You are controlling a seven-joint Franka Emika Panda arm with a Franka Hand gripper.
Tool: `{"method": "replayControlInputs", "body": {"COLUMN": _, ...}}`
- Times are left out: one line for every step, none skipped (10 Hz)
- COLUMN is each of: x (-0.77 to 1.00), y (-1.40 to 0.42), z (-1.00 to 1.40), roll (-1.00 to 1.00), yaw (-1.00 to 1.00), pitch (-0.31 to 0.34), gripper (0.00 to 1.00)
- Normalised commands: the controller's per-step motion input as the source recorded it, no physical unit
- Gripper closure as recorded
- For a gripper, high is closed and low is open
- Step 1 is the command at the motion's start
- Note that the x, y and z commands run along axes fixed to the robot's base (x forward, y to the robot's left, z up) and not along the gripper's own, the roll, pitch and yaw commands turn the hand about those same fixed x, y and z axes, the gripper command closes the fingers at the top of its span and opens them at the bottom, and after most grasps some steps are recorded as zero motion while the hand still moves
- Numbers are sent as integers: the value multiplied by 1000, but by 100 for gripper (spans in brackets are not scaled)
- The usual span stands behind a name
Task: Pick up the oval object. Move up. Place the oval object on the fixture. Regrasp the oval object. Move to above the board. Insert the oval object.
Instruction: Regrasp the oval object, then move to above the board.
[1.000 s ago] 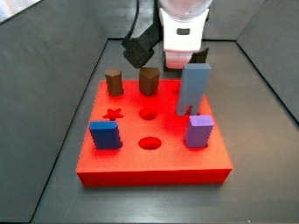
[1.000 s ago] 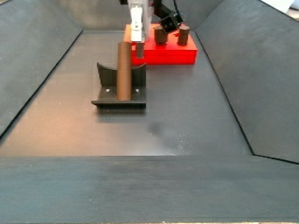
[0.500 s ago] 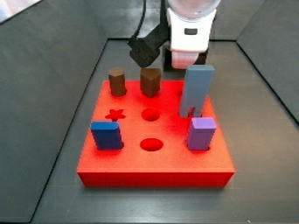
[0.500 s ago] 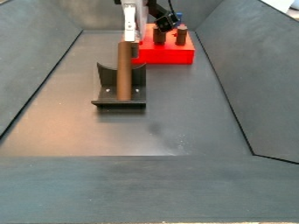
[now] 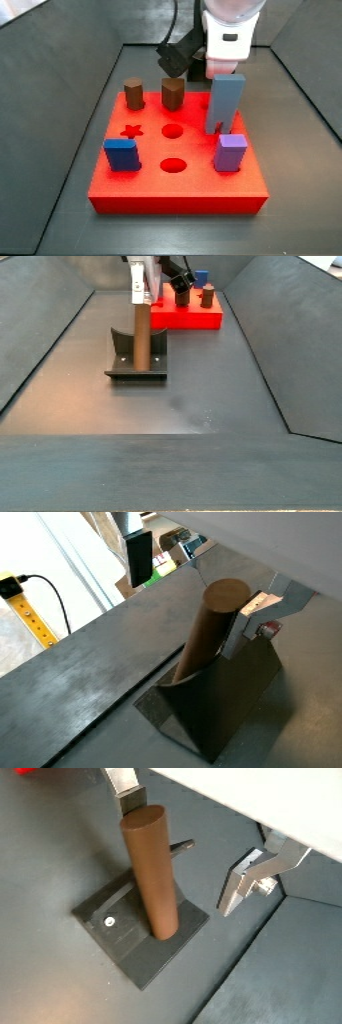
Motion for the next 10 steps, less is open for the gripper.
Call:
{"method": "replayControlInputs", "body": {"x": 183, "y": -23, "z": -21, "roll": 104, "yaw": 88, "pitch": 118, "gripper": 0}}
{"method": "replayControlInputs", "body": {"x": 0, "y": 0, "z": 0, "roll": 0, "yaw": 0, "pitch": 0, "gripper": 100}}
{"method": "replayControlInputs", "body": {"x": -157, "y": -79, "z": 1000, "roll": 61, "yaw": -266, "pitch": 199, "gripper": 100}}
{"method": "replayControlInputs", "body": {"x": -158, "y": -79, "z": 1000, "roll": 59, "yaw": -264, "pitch": 202, "gripper": 100}}
{"method": "replayControlInputs", "body": {"x": -153, "y": -72, "z": 1000, "roll": 31, "yaw": -171, "pitch": 217, "gripper": 100}}
{"method": "replayControlInputs", "body": {"x": -147, "y": -67, "z": 1000, "roll": 18, "yaw": -122, "pitch": 234, "gripper": 100}}
{"method": "replayControlInputs", "body": {"x": -138, "y": -67, "z": 1000, "roll": 4, "yaw": -33, "pitch": 268, "gripper": 100}}
{"method": "replayControlInputs", "body": {"x": -128, "y": -66, "z": 1000, "roll": -3, "yaw": 30, "pitch": 282, "gripper": 100}}
{"method": "replayControlInputs", "body": {"x": -118, "y": -62, "z": 1000, "roll": -18, "yaw": 95, "pitch": 266, "gripper": 100}}
{"method": "replayControlInputs", "body": {"x": -115, "y": -60, "z": 1000, "roll": -25, "yaw": 121, "pitch": 245, "gripper": 100}}
